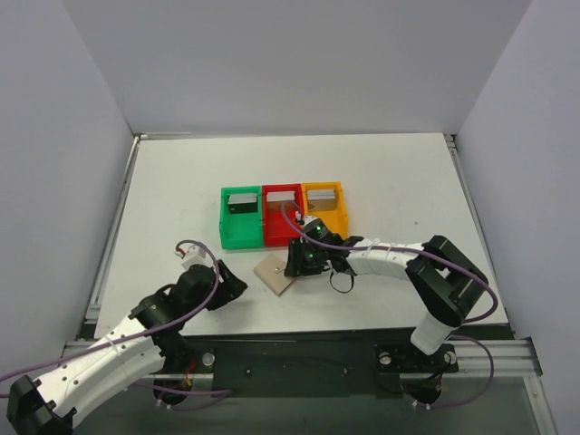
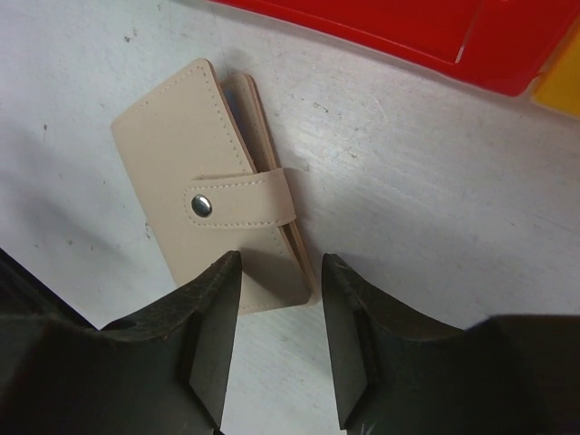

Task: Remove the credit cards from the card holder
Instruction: Pick up the card holder from the center of the board, then place the card holder at the center of the board.

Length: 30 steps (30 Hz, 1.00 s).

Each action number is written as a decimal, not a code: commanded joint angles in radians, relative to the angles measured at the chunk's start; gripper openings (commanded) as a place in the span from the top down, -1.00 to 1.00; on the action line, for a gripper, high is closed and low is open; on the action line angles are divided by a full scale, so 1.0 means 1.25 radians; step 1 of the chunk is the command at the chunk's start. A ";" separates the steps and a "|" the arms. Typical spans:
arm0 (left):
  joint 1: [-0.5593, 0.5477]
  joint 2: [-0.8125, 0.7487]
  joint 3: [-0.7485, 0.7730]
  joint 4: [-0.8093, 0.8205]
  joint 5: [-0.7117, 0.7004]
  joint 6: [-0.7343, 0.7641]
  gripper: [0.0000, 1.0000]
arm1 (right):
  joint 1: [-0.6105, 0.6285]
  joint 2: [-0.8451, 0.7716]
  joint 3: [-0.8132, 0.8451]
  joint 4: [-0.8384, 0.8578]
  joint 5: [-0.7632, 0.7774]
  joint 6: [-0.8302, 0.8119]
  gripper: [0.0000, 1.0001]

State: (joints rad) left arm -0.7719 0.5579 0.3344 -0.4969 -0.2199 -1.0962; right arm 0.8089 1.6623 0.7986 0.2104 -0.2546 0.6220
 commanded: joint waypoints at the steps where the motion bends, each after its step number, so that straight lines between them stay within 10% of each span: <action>1: -0.005 0.002 -0.004 0.011 -0.007 -0.012 -0.38 | -0.009 0.003 -0.003 0.035 -0.031 0.003 0.39; 8: -0.003 0.015 0.000 0.013 -0.007 -0.012 -0.38 | -0.011 0.007 -0.029 0.050 -0.043 0.009 1.00; 19: -0.003 0.002 0.001 0.035 -0.024 -0.016 -0.39 | 0.003 -0.210 -0.107 0.048 -0.060 0.018 1.00; 30: -0.005 -0.080 -0.085 0.353 0.045 -0.046 -0.62 | 0.001 -0.425 -0.106 -0.015 -0.039 0.066 1.00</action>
State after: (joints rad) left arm -0.7719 0.4496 0.2222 -0.2825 -0.2077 -1.1294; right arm 0.8066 1.1923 0.6594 0.2111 -0.3183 0.6567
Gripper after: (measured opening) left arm 0.800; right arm 0.009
